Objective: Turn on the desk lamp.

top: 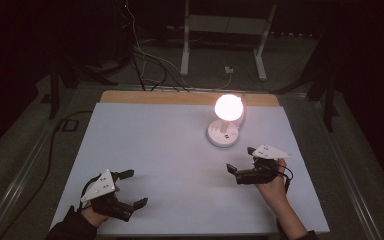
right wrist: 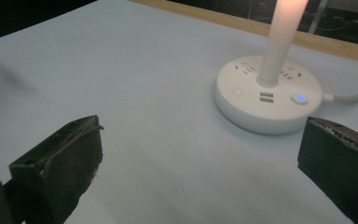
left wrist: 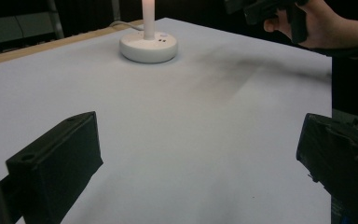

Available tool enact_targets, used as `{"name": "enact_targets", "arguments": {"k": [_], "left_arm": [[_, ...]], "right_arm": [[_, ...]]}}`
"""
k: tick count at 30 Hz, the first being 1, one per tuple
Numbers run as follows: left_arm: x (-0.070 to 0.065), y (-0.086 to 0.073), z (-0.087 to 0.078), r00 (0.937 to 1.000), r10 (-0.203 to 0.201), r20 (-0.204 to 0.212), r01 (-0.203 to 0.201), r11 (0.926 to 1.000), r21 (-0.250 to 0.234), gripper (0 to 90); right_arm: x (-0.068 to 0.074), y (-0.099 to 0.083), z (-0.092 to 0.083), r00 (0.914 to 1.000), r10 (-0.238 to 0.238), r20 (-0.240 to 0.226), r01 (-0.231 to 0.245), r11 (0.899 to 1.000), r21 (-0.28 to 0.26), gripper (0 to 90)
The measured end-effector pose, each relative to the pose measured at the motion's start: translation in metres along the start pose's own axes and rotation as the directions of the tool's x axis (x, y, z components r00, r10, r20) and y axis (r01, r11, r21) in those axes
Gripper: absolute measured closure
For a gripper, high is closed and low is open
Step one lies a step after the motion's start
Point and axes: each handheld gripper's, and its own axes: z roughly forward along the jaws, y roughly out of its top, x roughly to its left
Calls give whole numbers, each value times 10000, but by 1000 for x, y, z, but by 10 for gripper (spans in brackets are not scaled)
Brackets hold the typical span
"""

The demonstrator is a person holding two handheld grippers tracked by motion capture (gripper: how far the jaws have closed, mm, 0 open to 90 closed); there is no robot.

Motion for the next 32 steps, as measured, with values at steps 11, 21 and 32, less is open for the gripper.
{"name": "enact_targets", "arguments": {"k": [11, 21, 32], "left_arm": [[0, 0, 1, 10000, 16, 4, -16, 10000, 42, 3], [0, 0, 1, 10000, 41, -29, -40, 9999, 119, 3], [0, 0, 2, 10000, 43, 9, -44, 9999, 134, 3]], "right_arm": [[-9, -31, -31, 9989, 382, 264, -388, 9990, 222, 0], [-16, -64, -51, 9960, 724, 522, -765, 9938, 804, 0], [-19, -78, -51, 9966, 338, 755, -451, 9873, 1524, 0]]}}
